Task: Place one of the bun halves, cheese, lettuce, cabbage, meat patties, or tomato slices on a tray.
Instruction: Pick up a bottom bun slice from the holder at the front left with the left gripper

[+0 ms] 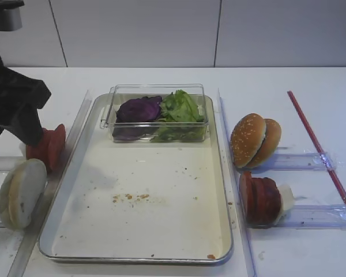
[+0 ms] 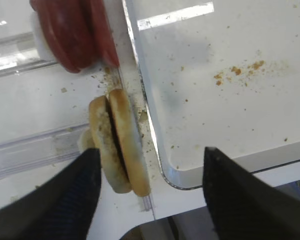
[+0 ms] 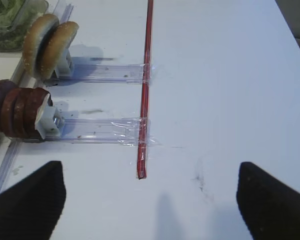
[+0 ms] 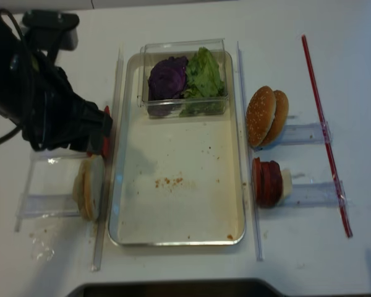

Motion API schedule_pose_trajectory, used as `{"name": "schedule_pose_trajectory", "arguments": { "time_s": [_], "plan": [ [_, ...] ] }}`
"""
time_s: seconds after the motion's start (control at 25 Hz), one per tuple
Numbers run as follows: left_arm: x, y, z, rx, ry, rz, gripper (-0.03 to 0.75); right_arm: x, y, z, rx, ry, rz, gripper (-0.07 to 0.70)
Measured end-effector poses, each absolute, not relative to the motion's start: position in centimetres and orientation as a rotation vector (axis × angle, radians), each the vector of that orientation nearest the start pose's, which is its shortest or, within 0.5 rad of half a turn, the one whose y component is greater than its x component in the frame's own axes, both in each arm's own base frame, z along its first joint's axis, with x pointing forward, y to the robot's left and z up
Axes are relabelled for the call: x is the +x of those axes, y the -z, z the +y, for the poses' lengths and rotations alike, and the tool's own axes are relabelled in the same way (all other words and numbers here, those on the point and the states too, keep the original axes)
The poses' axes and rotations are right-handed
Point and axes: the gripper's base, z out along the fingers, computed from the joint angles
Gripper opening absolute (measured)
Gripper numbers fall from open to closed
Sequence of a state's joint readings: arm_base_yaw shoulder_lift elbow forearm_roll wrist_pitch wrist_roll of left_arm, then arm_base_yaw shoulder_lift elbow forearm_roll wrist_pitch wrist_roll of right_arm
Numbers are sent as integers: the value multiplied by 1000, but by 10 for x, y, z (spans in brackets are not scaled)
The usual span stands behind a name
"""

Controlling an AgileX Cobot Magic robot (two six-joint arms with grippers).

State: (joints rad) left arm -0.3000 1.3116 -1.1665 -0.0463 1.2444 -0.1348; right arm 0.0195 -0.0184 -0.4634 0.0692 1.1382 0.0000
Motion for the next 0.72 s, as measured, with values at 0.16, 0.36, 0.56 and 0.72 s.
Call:
{"name": "schedule_pose_trajectory", "arguments": {
  "time_s": [0.16, 0.36, 0.56, 0.72],
  "plan": [
    [237, -313, -80, 184, 169, 2932, 406, -7, -261, 6, -27, -95, 2139, 692],
    [248, -299, -84, 146, 159, 2986, 406, -7, -261, 6, -27, -95, 2139, 692],
    [253, -291, -86, 134, 151, 3013, 405, -7, -261, 5, -21, -96, 2139, 692],
    [258, -284, -87, 134, 142, 3037, 404, -7, -261, 5, -19, -97, 2140, 692]
  ]
}}
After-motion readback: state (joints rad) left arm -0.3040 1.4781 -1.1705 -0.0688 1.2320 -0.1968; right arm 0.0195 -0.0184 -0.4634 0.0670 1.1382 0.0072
